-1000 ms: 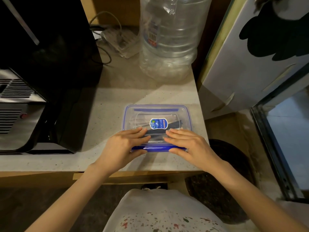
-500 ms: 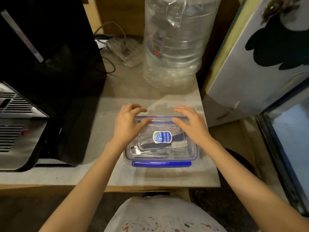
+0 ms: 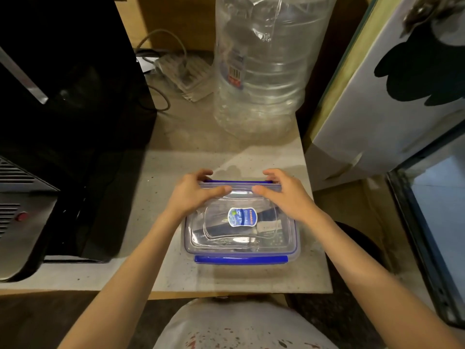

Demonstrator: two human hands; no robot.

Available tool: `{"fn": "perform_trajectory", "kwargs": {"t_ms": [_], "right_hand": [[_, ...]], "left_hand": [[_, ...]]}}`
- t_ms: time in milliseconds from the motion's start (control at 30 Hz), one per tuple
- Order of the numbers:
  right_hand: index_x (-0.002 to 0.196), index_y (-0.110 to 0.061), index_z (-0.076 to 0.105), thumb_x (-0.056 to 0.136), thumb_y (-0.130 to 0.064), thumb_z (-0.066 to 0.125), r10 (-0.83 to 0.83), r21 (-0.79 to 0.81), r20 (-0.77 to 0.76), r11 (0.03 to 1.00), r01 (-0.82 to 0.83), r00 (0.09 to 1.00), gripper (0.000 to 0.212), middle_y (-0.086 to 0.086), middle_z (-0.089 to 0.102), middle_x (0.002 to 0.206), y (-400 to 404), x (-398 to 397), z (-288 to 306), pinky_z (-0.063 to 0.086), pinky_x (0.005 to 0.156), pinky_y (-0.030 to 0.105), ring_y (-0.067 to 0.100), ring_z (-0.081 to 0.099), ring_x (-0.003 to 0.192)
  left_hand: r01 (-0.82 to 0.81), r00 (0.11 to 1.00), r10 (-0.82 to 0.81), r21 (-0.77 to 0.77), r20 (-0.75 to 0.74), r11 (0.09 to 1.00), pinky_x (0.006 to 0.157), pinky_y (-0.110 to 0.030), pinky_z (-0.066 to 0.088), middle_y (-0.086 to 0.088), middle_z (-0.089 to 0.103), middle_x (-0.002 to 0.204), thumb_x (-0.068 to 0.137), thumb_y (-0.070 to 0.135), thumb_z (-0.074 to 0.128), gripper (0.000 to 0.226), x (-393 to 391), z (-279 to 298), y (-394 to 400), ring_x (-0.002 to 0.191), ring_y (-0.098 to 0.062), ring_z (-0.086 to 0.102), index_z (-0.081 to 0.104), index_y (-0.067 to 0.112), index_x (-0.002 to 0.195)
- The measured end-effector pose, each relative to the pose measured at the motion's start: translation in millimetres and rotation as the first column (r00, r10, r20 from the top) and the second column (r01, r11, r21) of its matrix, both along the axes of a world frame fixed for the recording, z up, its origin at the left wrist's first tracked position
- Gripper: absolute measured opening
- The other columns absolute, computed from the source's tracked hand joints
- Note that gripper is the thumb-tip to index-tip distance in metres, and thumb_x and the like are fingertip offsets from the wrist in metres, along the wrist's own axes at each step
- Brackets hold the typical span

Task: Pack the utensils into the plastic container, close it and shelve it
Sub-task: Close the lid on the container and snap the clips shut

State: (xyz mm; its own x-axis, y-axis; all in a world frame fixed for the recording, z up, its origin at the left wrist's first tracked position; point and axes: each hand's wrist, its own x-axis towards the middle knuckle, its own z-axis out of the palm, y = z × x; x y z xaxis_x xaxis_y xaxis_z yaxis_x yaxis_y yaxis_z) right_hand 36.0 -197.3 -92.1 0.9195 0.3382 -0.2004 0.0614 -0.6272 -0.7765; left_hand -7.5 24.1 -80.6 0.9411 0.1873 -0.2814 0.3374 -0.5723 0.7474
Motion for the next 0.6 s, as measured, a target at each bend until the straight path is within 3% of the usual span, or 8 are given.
{"fn": "perform_trajectory", "kwargs": {"t_ms": [167,300,600], "right_hand": [[0.129,-0.015,0.053,0.087,-0.041,0.058,0.125,-0.116,0.226,0.988,-0.100,0.966,0.050,0.002,0.055,0.120,0.4,-1.8,4.7,0.041,0.095,0.032,0.011,0.043,0.112],[0.122,-0.016,0.059,0.088,-0.039,0.057,0.141,-0.126,0.247,0.986,-0.113,0.959,0.041,0.002,0.060,0.112,1.4,-3.0,4.6,0.041,0.087,0.029,0.007,0.042,0.103],[0.107,-0.014,0.063,0.089,-0.036,0.058,0.140,-0.140,0.273,0.985,-0.105,0.952,0.028,0.003,0.062,0.105,3.6,-1.8,2.1,0.038,0.079,0.024,0.009,0.049,0.097]], "left_hand": [[0.043,0.985,-0.058,0.094,0.163,0.995,0.073,-0.012,0.038,-0.002,0.057,0.106,0.070,0.038,0.077,0.052,-3.3,3.1,-2.0,0.091,-0.010,0.053,0.063,0.016,0.116],[0.025,0.973,-0.050,0.110,0.225,0.994,0.067,-0.004,0.034,0.003,0.055,0.095,0.070,0.035,0.077,0.042,-5.0,3.7,-0.9,0.086,-0.010,0.054,0.071,0.012,0.104],[0.036,0.955,-0.074,0.136,0.287,0.990,0.064,-0.008,0.039,0.002,0.058,0.090,0.070,0.033,0.077,0.035,-3.6,3.5,-1.8,0.080,-0.010,0.054,0.074,0.008,0.095]]}}
